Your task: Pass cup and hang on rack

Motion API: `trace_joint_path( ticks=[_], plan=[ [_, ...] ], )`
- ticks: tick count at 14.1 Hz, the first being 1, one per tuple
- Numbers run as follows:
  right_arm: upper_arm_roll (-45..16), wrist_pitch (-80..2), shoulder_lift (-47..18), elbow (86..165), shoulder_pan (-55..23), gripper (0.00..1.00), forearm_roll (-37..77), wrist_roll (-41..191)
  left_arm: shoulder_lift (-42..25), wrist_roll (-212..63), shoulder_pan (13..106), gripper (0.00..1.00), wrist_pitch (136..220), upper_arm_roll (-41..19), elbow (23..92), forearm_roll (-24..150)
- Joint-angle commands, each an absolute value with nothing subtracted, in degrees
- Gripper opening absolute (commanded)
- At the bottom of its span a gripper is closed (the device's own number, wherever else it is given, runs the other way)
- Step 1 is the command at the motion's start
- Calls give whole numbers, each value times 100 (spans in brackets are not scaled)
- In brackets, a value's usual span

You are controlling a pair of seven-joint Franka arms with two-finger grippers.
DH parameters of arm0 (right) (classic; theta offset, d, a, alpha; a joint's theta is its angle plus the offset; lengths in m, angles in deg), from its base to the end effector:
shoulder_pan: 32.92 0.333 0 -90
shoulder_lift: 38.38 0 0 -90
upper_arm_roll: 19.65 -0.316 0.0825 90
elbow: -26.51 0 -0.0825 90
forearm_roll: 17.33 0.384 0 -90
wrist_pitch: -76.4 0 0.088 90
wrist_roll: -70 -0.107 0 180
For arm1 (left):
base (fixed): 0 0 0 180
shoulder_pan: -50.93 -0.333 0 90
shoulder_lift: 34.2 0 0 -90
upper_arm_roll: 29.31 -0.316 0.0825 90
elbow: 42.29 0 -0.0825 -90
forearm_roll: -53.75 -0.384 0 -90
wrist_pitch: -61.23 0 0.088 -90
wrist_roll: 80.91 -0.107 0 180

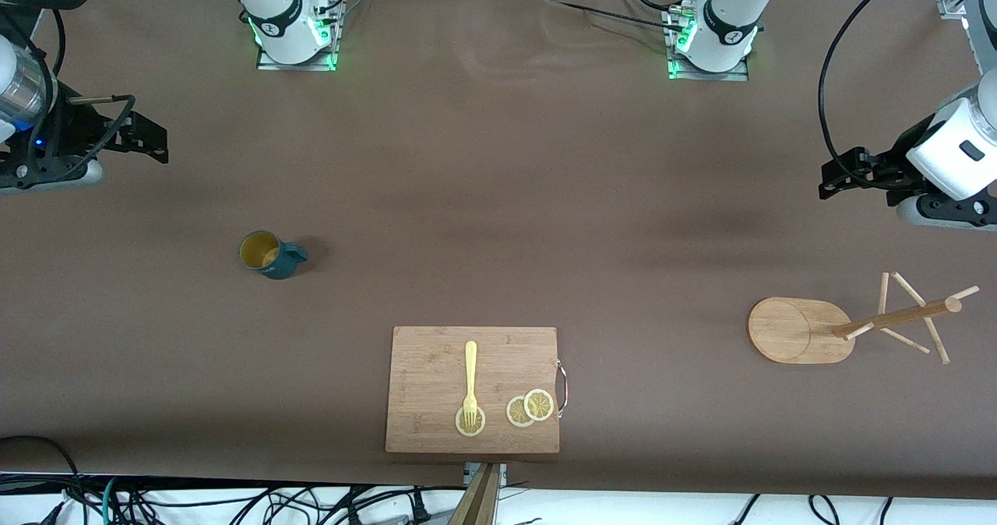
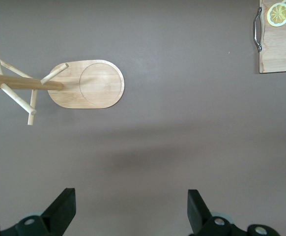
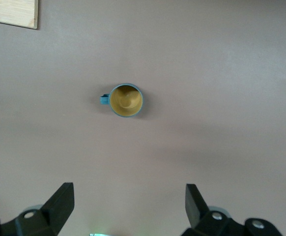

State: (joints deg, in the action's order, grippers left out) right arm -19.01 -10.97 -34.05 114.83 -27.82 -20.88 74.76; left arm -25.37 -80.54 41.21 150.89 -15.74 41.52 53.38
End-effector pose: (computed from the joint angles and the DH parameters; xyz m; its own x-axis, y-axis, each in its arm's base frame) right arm 0.5701 0.0378 0.5921 0.9829 0.1568 -0.0968 0.1626 -0.9852 0.0549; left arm 0.5981 -0.0287 0.5882 0.9971 -0.0596 -0.0479 -0.0582 -0.9979 0.0293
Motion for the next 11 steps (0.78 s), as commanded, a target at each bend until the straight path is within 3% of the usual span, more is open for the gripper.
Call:
trace_joint_path(
  ticks=[1,11],
  plan=[
    [-1939,-1131,-3398,11448,-2826,100,-2190,7396,-2444,-8029,4161,100,14965,-1569,3945,5165],
    [-1947,-1062,-3372,11431,-2835,100,-2155,7422,-2444,-8029,4170,100,14965,-1569,3953,5165]
  ],
)
